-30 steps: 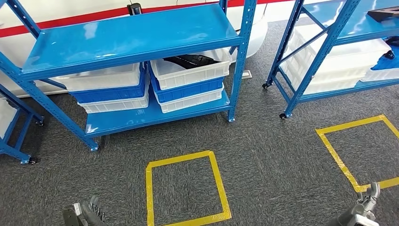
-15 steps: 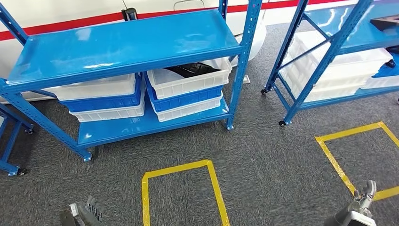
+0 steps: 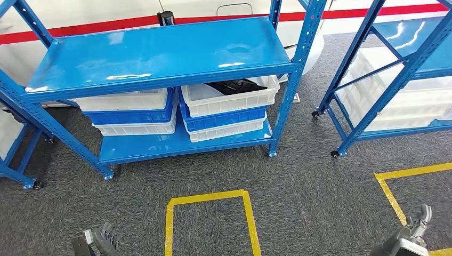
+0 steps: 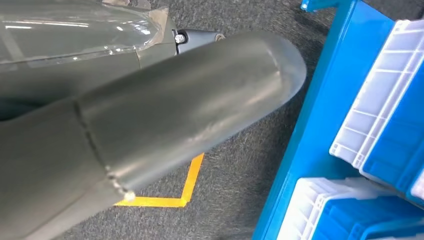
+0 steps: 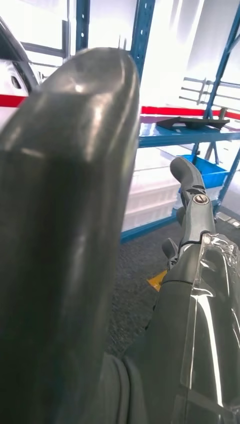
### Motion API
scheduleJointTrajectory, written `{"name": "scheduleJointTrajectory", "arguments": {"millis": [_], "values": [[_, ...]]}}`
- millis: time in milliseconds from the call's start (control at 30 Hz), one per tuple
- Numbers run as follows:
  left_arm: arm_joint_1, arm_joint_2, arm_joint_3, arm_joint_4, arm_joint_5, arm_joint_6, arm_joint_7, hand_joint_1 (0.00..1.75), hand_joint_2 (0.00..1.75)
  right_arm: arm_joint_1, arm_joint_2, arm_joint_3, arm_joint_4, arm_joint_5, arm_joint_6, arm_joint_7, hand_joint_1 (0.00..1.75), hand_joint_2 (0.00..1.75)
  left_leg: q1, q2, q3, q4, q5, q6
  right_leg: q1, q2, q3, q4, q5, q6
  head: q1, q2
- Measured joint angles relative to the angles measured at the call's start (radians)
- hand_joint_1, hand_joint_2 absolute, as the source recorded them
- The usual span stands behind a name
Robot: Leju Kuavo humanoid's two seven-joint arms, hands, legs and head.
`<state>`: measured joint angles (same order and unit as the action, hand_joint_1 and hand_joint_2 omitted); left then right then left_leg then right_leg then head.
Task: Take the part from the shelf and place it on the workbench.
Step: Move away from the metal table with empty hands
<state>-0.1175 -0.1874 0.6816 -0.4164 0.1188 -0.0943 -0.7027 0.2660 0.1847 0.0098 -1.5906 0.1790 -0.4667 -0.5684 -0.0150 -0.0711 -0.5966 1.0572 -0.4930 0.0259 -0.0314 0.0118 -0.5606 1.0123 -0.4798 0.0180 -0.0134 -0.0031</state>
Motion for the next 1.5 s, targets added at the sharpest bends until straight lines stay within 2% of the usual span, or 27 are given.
{"name": "scheduleJointTrajectory", "arguments": {"millis": [100,133,167,200,267,300,367,433,500,533,600,667,700,767,800,867,933,1000,1067,1133,1167,1200,1267,1333,1367,1467,1500], "values": [[-0.003,-0.002,-0.008,0.0,0.001,0.008,0.0,0.0,0.0,0.008,0.006,-0.007,-0.005,0.009,0.013,0.0,0.0,0.0,0.015,0.055,-0.094,0.178,-0.077,-0.023,0.0,-0.025,0.014,-0.002,-0.011,-0.015,-0.009,0.0],[-0.002,-0.002,-0.01,0.0,0.003,0.012,0.0,0.0,0.0,0.011,0.007,-0.011,-0.005,0.013,0.02,-0.001,0.0,0.0,0.021,0.062,-0.125,0.225,-0.087,-0.03,0.0,-0.033,0.018,-0.002,-0.015,-0.016,-0.008,0.0],[-0.001,-0.003,-0.01,0.0,0.006,0.016,0.0,0.0,0.0,0.014,0.009,-0.016,-0.006,0.017,0.027,-0.001,0.0,0.0,0.027,0.066,-0.14,0.239,-0.077,-0.035,-0.001,-0.041,0.023,-0.002,-0.02,-0.015,-0.009,0.0],[-0.001,-0.003,-0.011,0.0,0.008,0.018,0.0,0.0,0.0,0.017,0.012,-0.02,-0.008,0.02,0.034,-0.001,0.0,0.0,0.032,0.072,-0.135,0.214,-0.049,-0.038,-0.002,-0.048,0.029,-0.002,-0.025,-0.012,-0.009,0.0],[-0.002,-0.004,-0.012,-0.001,0.01,0.025,0.0,0.0,0.0,0.02,0.019,-0.026,-0.011,0.026,0.043,-0.002,0.0,0.0,0.036,0.1,-0.077,0.085,0.026,-0.039,-0.004,-0.062,0.045,-0.002,-0.038,-0.002,-0.01,0.0],[-0.003,-0.004,-0.012,-0.001,0.01,0.028,0.0,0.0,0.0,0.021,0.022,-0.029,-0.013,0.029,0.047,-0.002,0.0,0.0,0.033,0.115,-0.049,0.027,0.049,-0.036,-0.002,-0.068,0.05,-0.002,-0.045,0.005,-0.01,0.0],[-0.005,-0.006,-0.013,-0.002,0.01,0.034,0.0,0.0,0.0,0.021,0.027,-0.035,-0.016,0.033,0.051,-0.002,0.0,0.0,0.023,0.128,-0.025,-0.023,0.055,-0.026,0.005,-0.081,0.056,-0.006,-0.056,0.019,-0.009,0.0],[-0.005,-0.008,-0.013,-0.004,0.01,0.035,0.0,0.0,0.0,0.021,0.031,-0.039,-0.019,0.034,0.053,-0.002,0.0,0.0,0.019,0.108,-0.023,-0.028,0.052,-0.011,0.008,-0.095,0.067,-0.012,-0.062,0.032,-0.008,0.0],[-0.004,-0.01,-0.013,-0.004,0.01,0.035,0.0,0.0,0.0,0.021,0.035,-0.042,-0.022,0.035,0.054,-0.003,0.0,0.0,0.021,0.089,-0.012,-0.04,0.055,0.006,0.006,-0.074,0.066,0.014,-0.081,0.037,-0.005,0.0],[-0.005,-0.011,-0.013,-0.005,0.01,0.035,-0.001,0.0,0.0,0.021,0.036,-0.043,-0.023,0.036,0.055,-0.003,0.0,0.0,0.023,0.08,-0.007,-0.045,0.056,0.014,0.005,-0.054,0.045,0.058,-0.102,0.034,-0.004,0.0],[-0.007,-0.011,-0.014,-0.005,0.01,0.035,-0.001,0.0,0.0,0.025,0.036,-0.048,-0.024,0.037,0.055,-0.004,0.0,0.0,0.021,0.06,-0.003,-0.046,0.053,0.024,0.006,-0.025,-0.028,0.187,-0.148,0.023,-0.002,0.0],[-0.006,-0.013,-0.017,-0.005,0.01,0.035,-0.001,0.0,0.0,0.028,0.036,-0.055,-0.023,0.036,0.055,-0.003,0.0,0.0,0.017,0.034,0.0,-0.046,0.05,0.027,0.009,-0.018,-0.089,0.266,-0.157,0.026,-0.001,0.0],[-0.005,-0.013,-0.019,-0.005,0.01,0.035,-0.001,0.0,0.0,0.028,0.036,-0.058,-0.023,0.036,0.055,-0.003,0.0,0.0,0.016,0.02,0.003,-0.045,0.047,0.027,0.01,-0.014,-0.095,0.251,-0.136,0.033,-0.001,0.0],[-0.004,-0.015,-0.022,-0.005,0.01,0.035,0.0,0.0,0.0,0.027,0.036,-0.06,-0.023,0.036,0.056,-0.003,0.0,0.0,0.015,-0.006,0.011,-0.045,0.042,0.023,0.011,0.006,-0.06,0.13,-0.062,0.046,0.0,0.0],[-0.005,-0.015,-0.024,-0.005,0.01,0.035,0.0,0.0,0.0,0.027,0.036,-0.06,-0.023,0.036,0.056,-0.003,0.0,0.0,0.012,-0.017,0.014,-0.043,0.038,0.019,0.011,0.02,-0.039,0.068,-0.03,0.045,0.001,0.0],[-0.004,-0.016,-0.027,-0.005,0.01,0.035,0.0,0.0,0.0,0.027,0.037,-0.061,-0.023,0.037,0.056,-0.003,0.0,0.0,0.009,-0.033,0.015,-0.041,0.033,0.01,0.013,0.037,-0.014,0.006,-0.001,0.032,0.001,0.0],[-0.002,-0.015,-0.027,-0.005,0.01,0.035,0.0,0.0,0.0,0.025,0.037,-0.061,-0.024,0.037,0.056,-0.003,0.0,0.0,0.01,-0.045,0.014,-0.044,0.031,0.003,0.012,0.024,-0.007,0.002,0.001,0.015,0.0,0.0],[0.0,-0.013,-0.028,-0.006,0.011,0.036,-0.001,0.0,0.87,0.024,0.04,-0.061,-0.025,0.037,0.057,-0.003,0.0,0.0,0.01,-0.022,0.007,-0.022,0.015,-0.007,0.005,0.011,0.001,-0.003,0.003,0.0,-0.003,0.0],[-0.002,-0.012,-0.029,-0.006,0.01,0.041,-0.001,0.0,1.75,0.025,0.043,-0.061,-0.026,0.037,0.058,-0.004,0.0,0.0,0.013,0.03,-0.037,0.072,-0.037,-0.02,0.002,-0.006,0.008,-0.006,0.001,-0.012,-0.009,0.0],[-0.003,-0.012,-0.031,-0.006,0.008,0.051,-0.001,0.0,1.75,0.027,0.044,-0.061,-0.026,0.037,0.06,-0.007,0.0,0.0,0.021,0.059,-0.108,0.2,-0.089,-0.032,0.003,-0.022,0.011,-0.006,-0.004,-0.019,-0.012,0.0],[-0.002,-0.012,-0.033,-0.006,0.007,0.056,-0.001,0.0,1.75,0.027,0.044,-0.062,-0.026,0.035,0.061,-0.012,0.0,0.0,0.025,0.065,-0.131,0.235,-0.094,-0.036,0.003,-0.028,0.012,-0.006,-0.005,-0.02,-0.012,0.0],[-0.002,-0.012,-0.035,-0.006,0.007,0.059,-0.001,0.0,1.75,0.027,0.044,-0.062,-0.026,0.033,0.063,-0.016,0.0,0.0,0.029,0.067,-0.133,0.23,-0.078,-0.039,0.002,-0.032,0.014,-0.006,-0.007,-0.019,-0.012,0.0],[-0.002,-0.01,-0.037,-0.006,0.007,0.063,-0.001,0.0,1.75,0.027,0.044,-0.062,-0.026,0.024,0.068,-0.023,0.0,0.0,0.034,0.074,-0.08,0.117,-0.008,-0.038,0.0,-0.038,0.021,-0.006,-0.013,-0.013,-0.012,0.0],[-0.004,-0.01,-0.04,-0.006,0.007,0.067,-0.001,0.0,1.75,0.027,0.045,-0.062,-0.025,0.014,0.072,-0.023,0.0,0.87,0.031,0.086,-0.017,-0.003,0.037,-0.031,0.005,-0.041,0.028,-0.005,-0.019,-0.002,-0.012,0.0],[-0.005,-0.01,-0.042,-0.006,0.007,0.07,-0.001,0.0,1.75,0.027,0.045,-0.062,-0.025,0.01,0.073,-0.023,0.0,0.87,0.029,0.089,-0.001,-0.032,0.044,-0.028,0.011,-0.042,0.028,-0.004,-0.023,0.001,-0.012,0.0],[-0.005,-0.014,-0.048,-0.006,0.007,0.076,-0.001,0.0,1.75,0.029,0.044,-0.063,-0.025,0.002,0.074,-0.023,0.0,0.87,0.021,0.085,0.004,-0.043,0.045,-0.024,0.018,-0.044,0.024,-0.005,-0.029,0.004,-0.01,0.0],[-0.005,-0.015,-0.05,-0.006,0.006,0.08,-0.001,0.0,1.75,0.03,0.044,-0.064,-0.025,-0.001,0.075,-0.023,0.0,1.31,0.018,0.084,0.005,-0.043,0.044,-0.022,0.017,-0.045,0.025,-0.007,-0.029,0.005,-0.01,0.0]]}}
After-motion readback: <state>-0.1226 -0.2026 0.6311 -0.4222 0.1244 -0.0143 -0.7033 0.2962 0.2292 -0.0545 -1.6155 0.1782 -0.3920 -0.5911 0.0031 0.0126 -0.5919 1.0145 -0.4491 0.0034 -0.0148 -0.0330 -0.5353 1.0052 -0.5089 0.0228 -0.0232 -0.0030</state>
